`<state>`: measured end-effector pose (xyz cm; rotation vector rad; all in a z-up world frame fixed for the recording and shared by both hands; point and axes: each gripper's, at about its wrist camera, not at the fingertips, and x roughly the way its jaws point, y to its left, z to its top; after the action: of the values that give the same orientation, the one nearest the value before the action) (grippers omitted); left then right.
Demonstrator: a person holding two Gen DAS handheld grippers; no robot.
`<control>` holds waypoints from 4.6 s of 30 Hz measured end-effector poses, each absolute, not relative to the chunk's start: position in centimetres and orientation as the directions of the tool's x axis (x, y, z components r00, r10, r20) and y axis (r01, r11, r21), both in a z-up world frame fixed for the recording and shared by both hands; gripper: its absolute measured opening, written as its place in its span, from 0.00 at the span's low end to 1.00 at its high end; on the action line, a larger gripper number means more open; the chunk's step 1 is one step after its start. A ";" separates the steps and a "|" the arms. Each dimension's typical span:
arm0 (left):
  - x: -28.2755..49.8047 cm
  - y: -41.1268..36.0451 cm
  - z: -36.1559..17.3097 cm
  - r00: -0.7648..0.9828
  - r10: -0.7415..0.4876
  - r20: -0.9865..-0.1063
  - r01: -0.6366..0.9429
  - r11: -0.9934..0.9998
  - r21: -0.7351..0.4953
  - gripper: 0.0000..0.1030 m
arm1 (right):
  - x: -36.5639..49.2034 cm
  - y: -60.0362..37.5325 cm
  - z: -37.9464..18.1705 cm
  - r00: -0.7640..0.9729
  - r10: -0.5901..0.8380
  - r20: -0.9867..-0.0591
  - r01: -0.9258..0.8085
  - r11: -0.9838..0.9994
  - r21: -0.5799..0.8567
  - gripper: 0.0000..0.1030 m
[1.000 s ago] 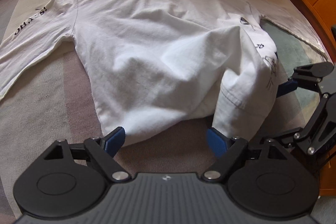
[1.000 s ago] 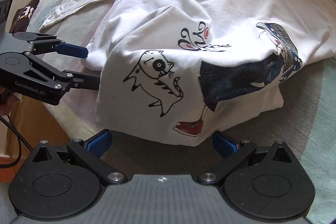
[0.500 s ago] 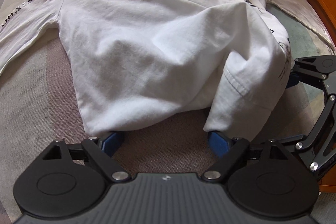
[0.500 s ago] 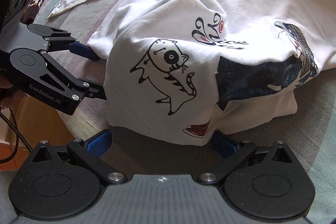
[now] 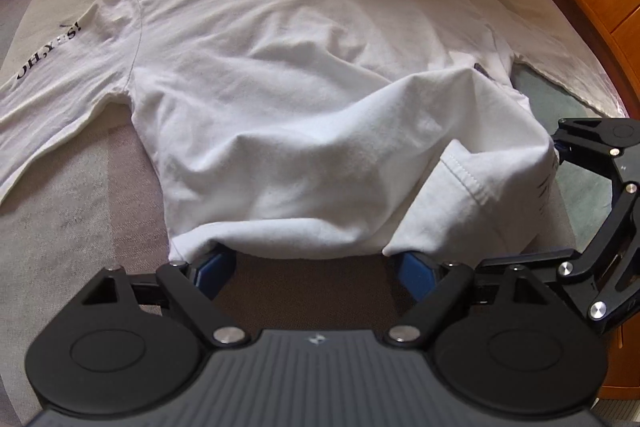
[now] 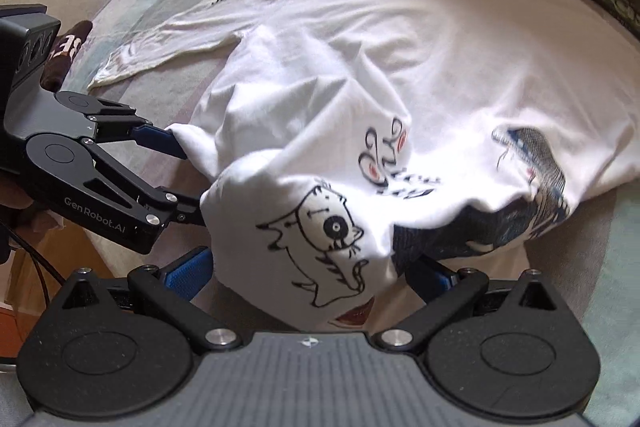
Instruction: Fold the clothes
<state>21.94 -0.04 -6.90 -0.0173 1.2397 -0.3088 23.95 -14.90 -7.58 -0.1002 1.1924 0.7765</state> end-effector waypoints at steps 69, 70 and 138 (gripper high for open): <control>26.2 0.0 -10.0 0.467 -0.143 -0.873 0.279 0.960 -0.008 0.91 | 21.0 -23.9 -11.3 0.570 0.399 -0.718 -0.474 0.874 0.109 1.00; 26.2 0.0 -10.0 0.468 -0.144 -0.872 0.283 0.959 -0.006 0.91 | 20.9 -23.9 -11.7 0.573 0.394 -0.719 -0.471 0.876 0.105 1.00; 18.1 1.2 -9.4 0.632 -0.398 -0.665 0.578 0.814 0.061 0.93 | 17.2 -12.4 -8.9 0.760 0.179 -0.624 -0.532 0.723 -0.440 1.00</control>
<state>18.15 1.16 -9.44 0.2813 0.6861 -0.5668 17.21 -12.39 -8.88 -0.6513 0.5861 0.4183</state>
